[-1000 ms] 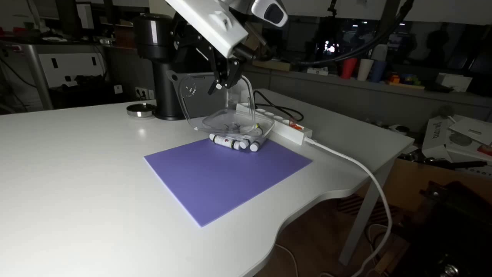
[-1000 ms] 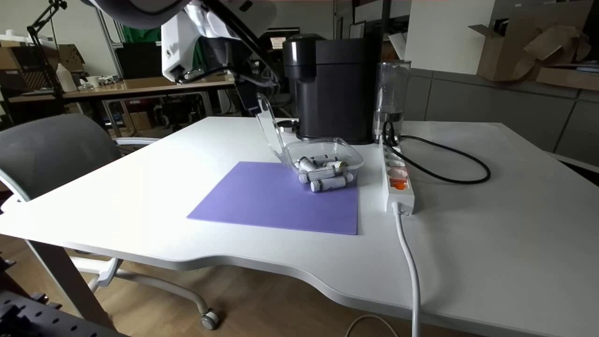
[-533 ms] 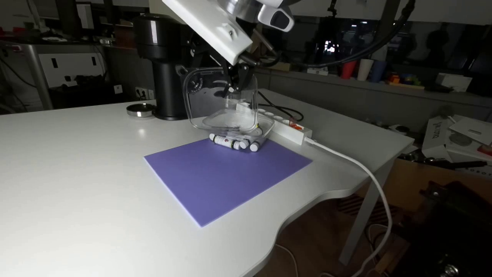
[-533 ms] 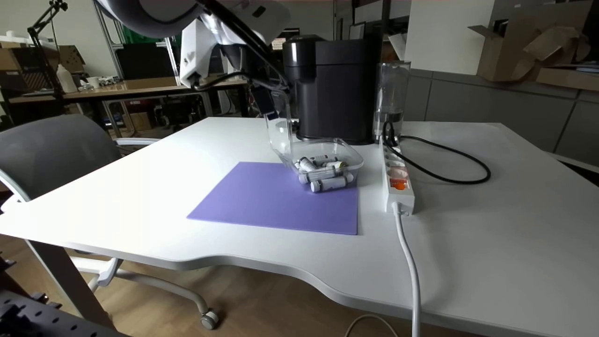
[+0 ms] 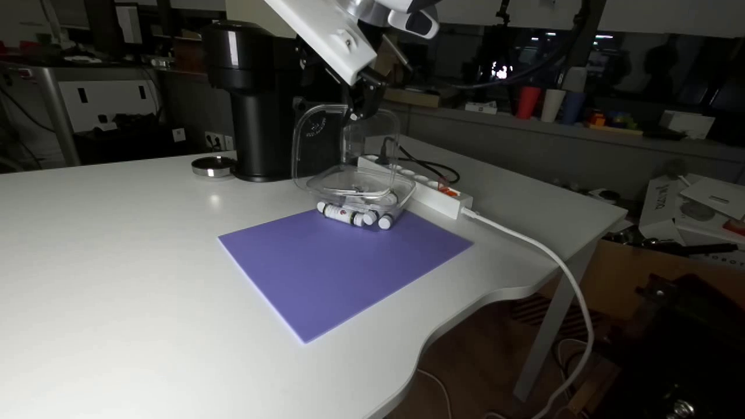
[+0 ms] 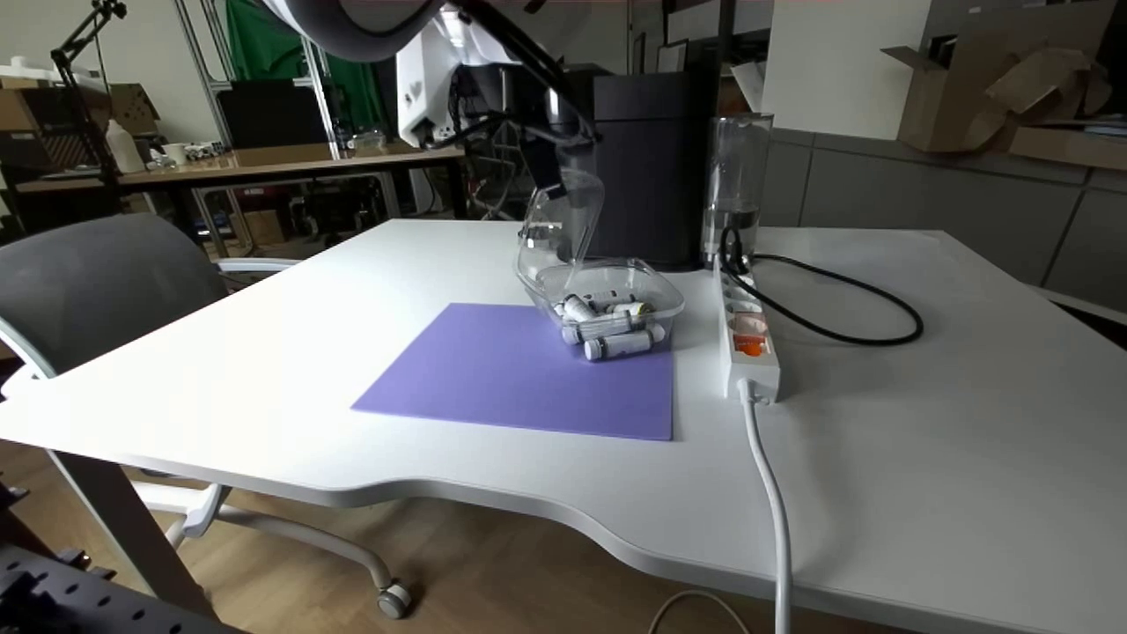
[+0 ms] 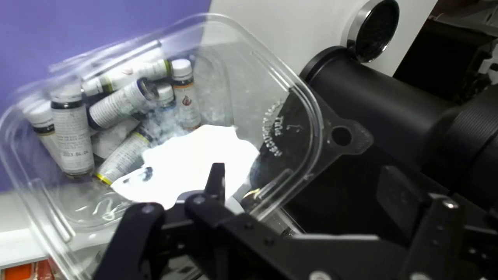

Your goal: Close the lid on the clear container

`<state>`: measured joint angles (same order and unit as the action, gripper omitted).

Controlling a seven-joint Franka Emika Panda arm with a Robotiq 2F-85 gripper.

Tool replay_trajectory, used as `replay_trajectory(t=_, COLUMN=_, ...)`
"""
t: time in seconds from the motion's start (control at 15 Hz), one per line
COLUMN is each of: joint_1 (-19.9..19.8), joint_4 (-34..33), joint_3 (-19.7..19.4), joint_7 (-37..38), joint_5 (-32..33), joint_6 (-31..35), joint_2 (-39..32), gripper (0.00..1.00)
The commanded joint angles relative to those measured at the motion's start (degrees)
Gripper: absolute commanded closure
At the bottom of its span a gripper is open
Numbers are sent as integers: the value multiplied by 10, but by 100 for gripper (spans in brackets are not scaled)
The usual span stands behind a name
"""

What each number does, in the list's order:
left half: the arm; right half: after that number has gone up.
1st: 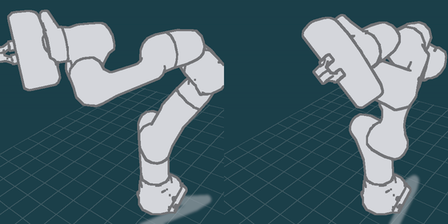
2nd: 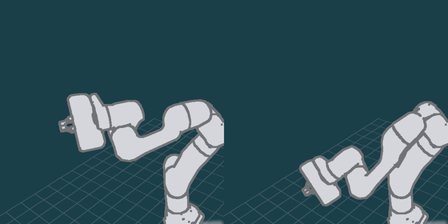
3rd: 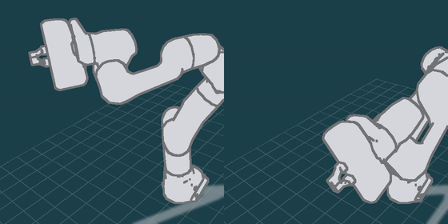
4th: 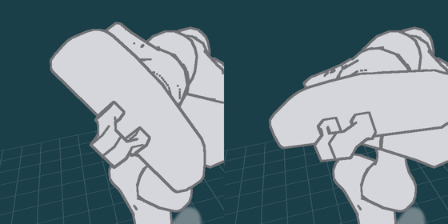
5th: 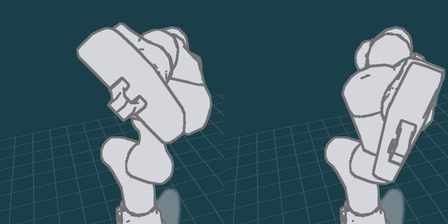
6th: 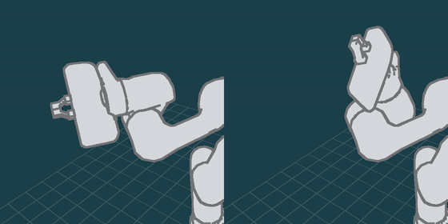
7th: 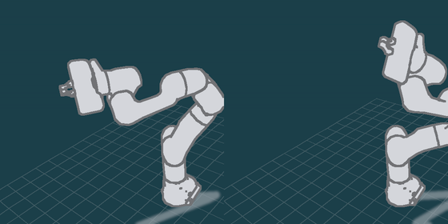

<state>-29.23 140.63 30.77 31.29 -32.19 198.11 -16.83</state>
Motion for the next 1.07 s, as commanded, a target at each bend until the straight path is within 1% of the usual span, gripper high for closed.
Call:
replay_trajectory(t=0.0, joint_1=37, joint_4=-47, joint_3=-51, joint_7=17, joint_5=9, joint_6=0, joint_2=-29, gripper=0)
replay_trajectory(t=0.13, joint_1=55, joint_4=-64, joint_3=-77, joint_7=17, joint_5=10, joint_6=0, joint_2=-46, gripper=0)
replay_trajectory(t=0.33, joint_1=74, joint_4=-92, joint_3=-104, joint_7=20, joint_5=20, joint_6=-1, joint_2=-89, gripper=0)
replay_trajectory(t=0.47, joint_1=80, joint_4=-115, joint_3=-113, joint_7=24, joint_5=29, joint_6=-1, joint_2=-119, gripper=0)
replay_trajectory(t=0.6, joint_1=75, joint_4=-140, joint_3=-113, joint_7=31, joint_5=46, joint_6=-1, joint_2=-151, gripper=0)
replay_trajectory(t=0.67, joint_1=71, joint_4=-151, joint_3=-110, joint_7=32, joint_5=55, joint_6=-1, joint_2=-166, gripper=0)
replay_trajectory(t=0.8, joint_1=51, joint_4=-163, joint_3=-91, joint_7=37, joint_5=81, joint_6=-1, joint_2=-185, gripper=0)
replay_trajectory(t=1.0, joint_1=-5, joint_4=-136, joint_3=-28, joint_7=37, joint_5=124, joint_6=-1, joint_2=-193, gripper=0)
